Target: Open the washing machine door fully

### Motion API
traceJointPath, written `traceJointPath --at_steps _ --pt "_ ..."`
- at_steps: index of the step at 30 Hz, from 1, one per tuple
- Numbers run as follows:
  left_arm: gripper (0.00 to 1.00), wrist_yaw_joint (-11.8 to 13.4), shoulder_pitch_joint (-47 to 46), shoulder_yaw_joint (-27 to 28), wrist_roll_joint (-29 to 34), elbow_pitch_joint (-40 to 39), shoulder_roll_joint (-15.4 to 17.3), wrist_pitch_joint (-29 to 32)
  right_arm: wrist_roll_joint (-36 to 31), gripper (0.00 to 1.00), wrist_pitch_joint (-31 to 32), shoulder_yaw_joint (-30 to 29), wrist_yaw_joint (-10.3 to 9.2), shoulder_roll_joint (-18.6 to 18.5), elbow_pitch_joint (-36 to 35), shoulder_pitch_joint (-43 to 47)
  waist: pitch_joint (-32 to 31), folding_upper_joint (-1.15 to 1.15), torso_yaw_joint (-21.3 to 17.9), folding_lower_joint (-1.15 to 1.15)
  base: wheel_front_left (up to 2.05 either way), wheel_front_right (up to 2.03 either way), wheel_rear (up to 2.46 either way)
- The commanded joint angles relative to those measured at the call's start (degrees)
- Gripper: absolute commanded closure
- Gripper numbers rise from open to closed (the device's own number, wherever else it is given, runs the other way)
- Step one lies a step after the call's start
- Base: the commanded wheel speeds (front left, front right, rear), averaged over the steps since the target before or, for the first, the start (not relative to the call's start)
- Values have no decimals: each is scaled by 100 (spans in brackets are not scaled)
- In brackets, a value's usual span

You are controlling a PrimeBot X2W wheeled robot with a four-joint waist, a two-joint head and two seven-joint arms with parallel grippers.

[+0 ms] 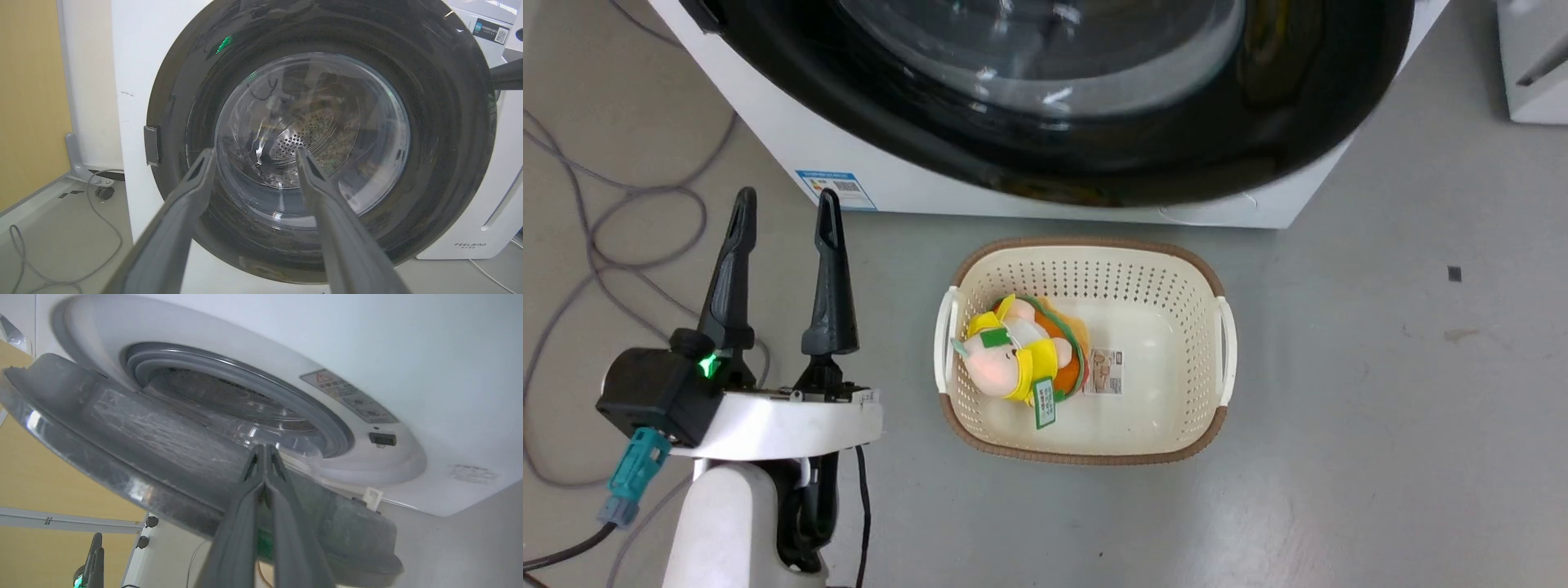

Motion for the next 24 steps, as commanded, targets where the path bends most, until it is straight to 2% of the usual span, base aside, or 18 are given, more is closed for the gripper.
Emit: traceJointPath --at_steps 1,15,24 --pt "0 24 79 -6 60 28 3 -32 73 100 154 76 12 201 -37 357 -79 0 -2 0 0 0 0" --pt "0 7 679 68 349 317 3 -32 518 100 925 -36 12 160 -925 1610 -762 0 -20 0 0 0 0" --pt "0 37 1116 79 504 597 3 -32 778 100 1172 -109 12 409 -1627 2693 -1298 0 50 0 0 0 0"
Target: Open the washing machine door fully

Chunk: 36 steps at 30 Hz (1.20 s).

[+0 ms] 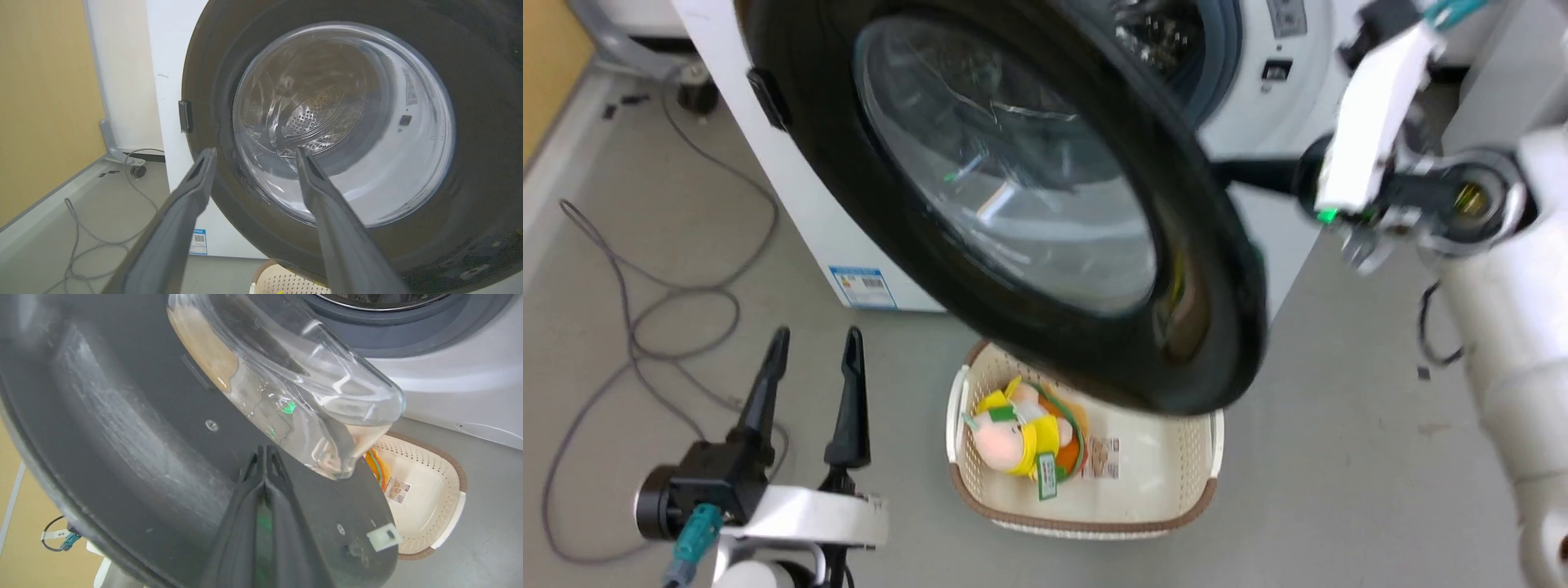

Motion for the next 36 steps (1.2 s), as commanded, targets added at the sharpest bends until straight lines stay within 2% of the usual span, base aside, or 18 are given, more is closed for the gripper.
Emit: traceJointPath --at_steps 1,16,27,36 --pt "0 21 124 9 64 67 3 -30 66 100 38 -5 7 128 -129 302 -203 0 47 1 0 0 0" --pt "0 -63 662 -150 231 409 27 -30 117 100 -7 188 7 789 -977 1550 -709 0 72 1 0 0 0" --pt "0 -58 690 -189 191 466 22 -30 342 100 -75 694 7 970 -1290 1969 -727 0 -75 1 0 0 0" --pt "0 -16 681 -155 143 490 17 -30 655 100 -1002 1147 7 993 -1805 2312 -675 0 -255 1 0 0 0"
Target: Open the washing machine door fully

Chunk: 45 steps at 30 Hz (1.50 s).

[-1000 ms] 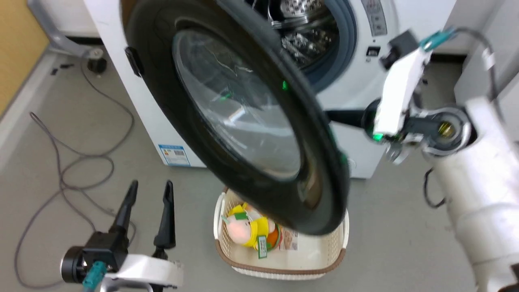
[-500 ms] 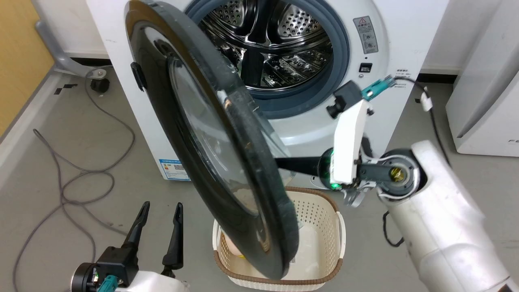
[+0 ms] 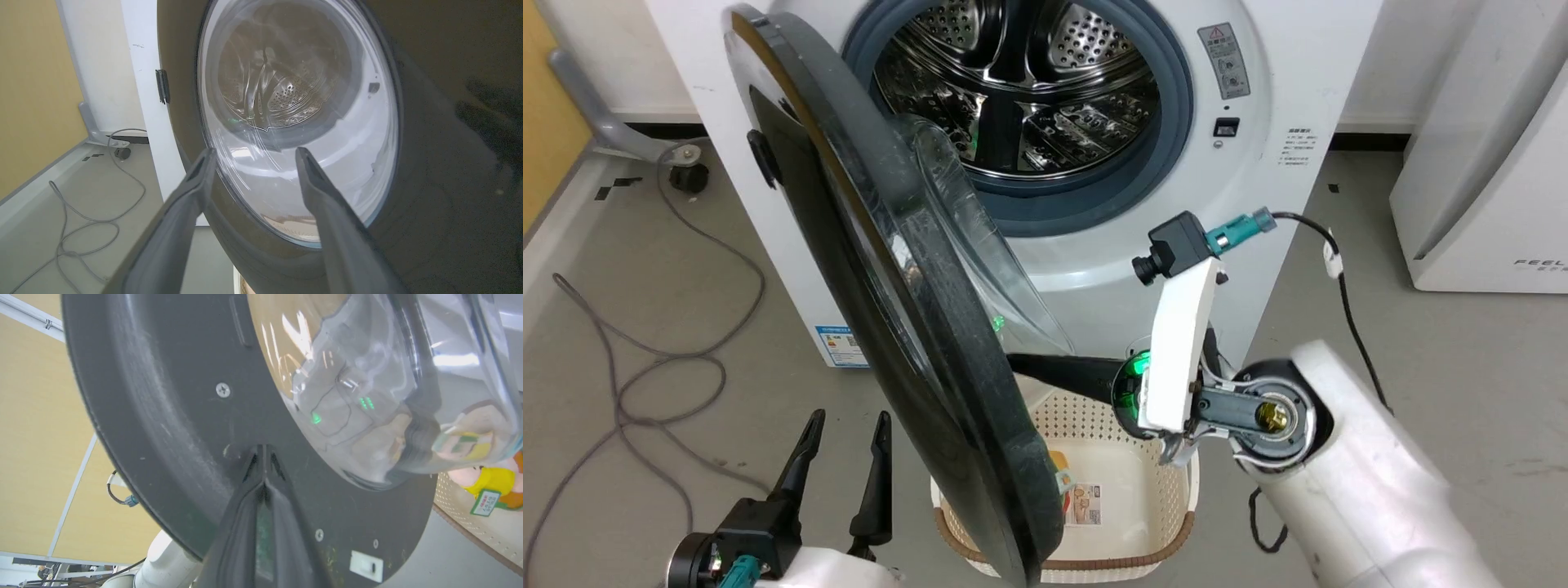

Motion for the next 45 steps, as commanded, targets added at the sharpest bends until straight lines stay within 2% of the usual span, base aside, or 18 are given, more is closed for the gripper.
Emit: traceJointPath --at_steps 1,2,3,4,8,11,15,19,24,28,34,39,45 --pt "0 20 34 26 -16 26 11 -30 54 80 -409 24 7 37 -140 194 -7 0 -43 1 0 0 0" --pt "0 23 37 27 -18 36 11 -30 44 51 -684 -31 7 37 -195 258 -19 0 -56 1 0 0 0" --pt "0 25 41 25 -21 46 10 -30 -31 0 -1093 -149 7 37 -251 323 -28 0 -65 1 0 0 0" --pt "0 25 41 25 -21 46 10 -30 -31 0 -1093 -149 7 37 -251 323 -28 0 -65 1 0 0 0" --pt "0 42 64 2 -48 92 7 -30 -1016 0 -3115 -705 7 -74 -168 594 -98 0 -92 1 0 0 0" --pt "0 66 112 17 -70 125 6 -30 -1549 0 -4116 -1079 7 -127 -29 874 -155 0 -161 1 0 0 0" --pt "0 91 160 39 -93 155 5 -30 -2247 0 -5002 -1451 7 -263 -61 1296 -208 0 -241 1 0 0 0" --pt "0 125 194 50 -125 166 3 -30 -3086 0 -5591 -1873 7 -365 -267 1793 -240 0 -295 1 0 0 0" --pt "0 155 245 47 -157 170 1 -30 -4496 0 -5869 -2416 7 -367 -887 2485 -269 0 -328 1 0 0 0" --pt "0 166 263 56 -192 189 0 -30 -5557 0 -5923 -2791 7 -208 -1628 2962 -269 0 -349 1 0 0 0" --pt "0 180 223 70 -243 252 -1 -30 -6727 0 -5593 -2772 7 -77 -2451 3507 -271 0 -333 1 0 0 0" --pt "0 230 175 21 -161 317 -1 -30 -7122 0 -5353 -2818 7 -7 -2598 4026 -299 0 -226 1 0 0 0" --pt "0 270 150 29 -130 383 -1 -30 -7017 0 -5354 -2853 7 34 -2393 4444 -326 0 -180 1 0 0 0"
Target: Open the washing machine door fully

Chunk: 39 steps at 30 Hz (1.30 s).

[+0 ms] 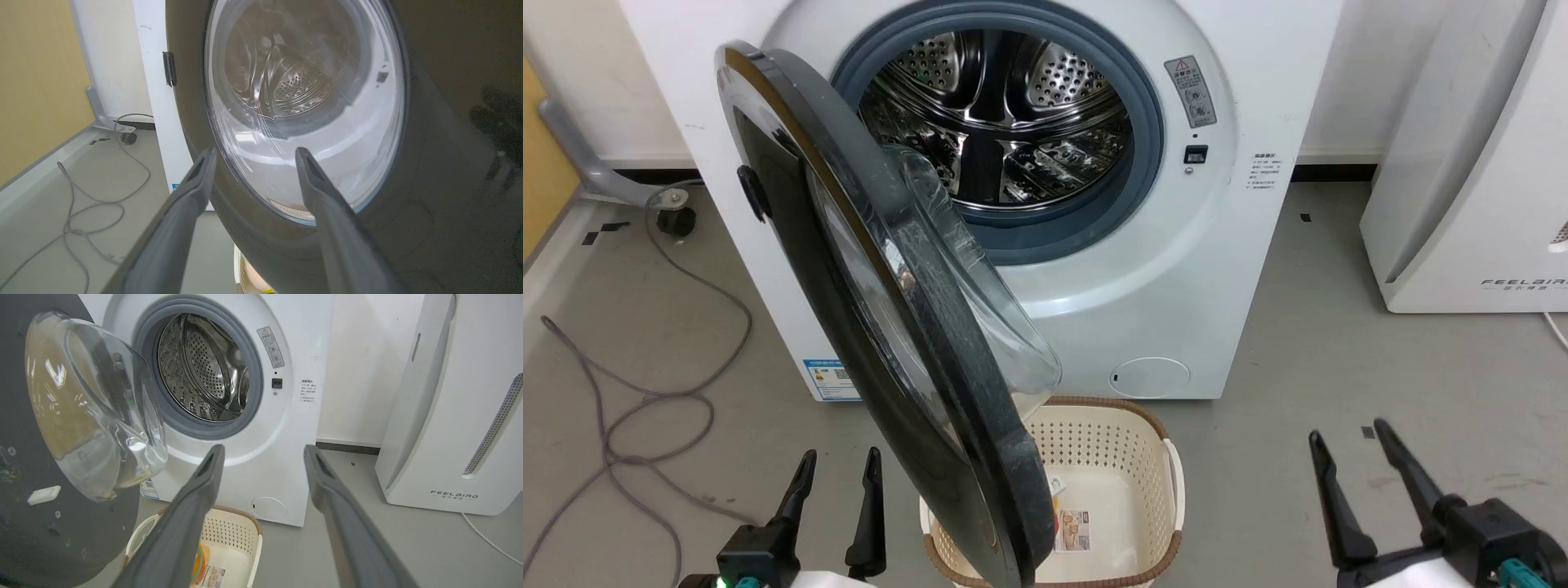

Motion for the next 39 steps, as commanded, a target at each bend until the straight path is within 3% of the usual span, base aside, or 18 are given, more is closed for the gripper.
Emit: traceJointPath --at_steps 1,7,8,9,10,21,39 --pt "0 40 -58 26 66 11 16 -30 118 0 -57 13 5 38 125 138 1 0 6 0 0 0 0" --pt "0 41 -63 28 124 7 38 -30 213 0 -98 10 5 40 294 143 5 0 -10 0 0 0 0" --pt "21 38 -66 26 127 9 38 -30 214 0 -103 7 5 40 307 137 7 0 -13 0 0 0 0" --pt "92 27 -68 22 123 15 40 -30 215 0 -109 6 5 40 318 128 7 0 -17 0 0 0 0" --pt "100 5 -74 14 108 14 40 -30 215 0 -113 3 5 40 328 121 5 0 -21 0 0 0 0" --pt "100 -42 -190 90 73 -527 53 -30 246 0 -112 13 5 41 371 100 4 0 -19 0 0 0 0" --pt "100 204 -1408 243 -34 -3380 13 -30 249 0 -134 19 5 41 340 79 39 0 -8 0 0 0 0"
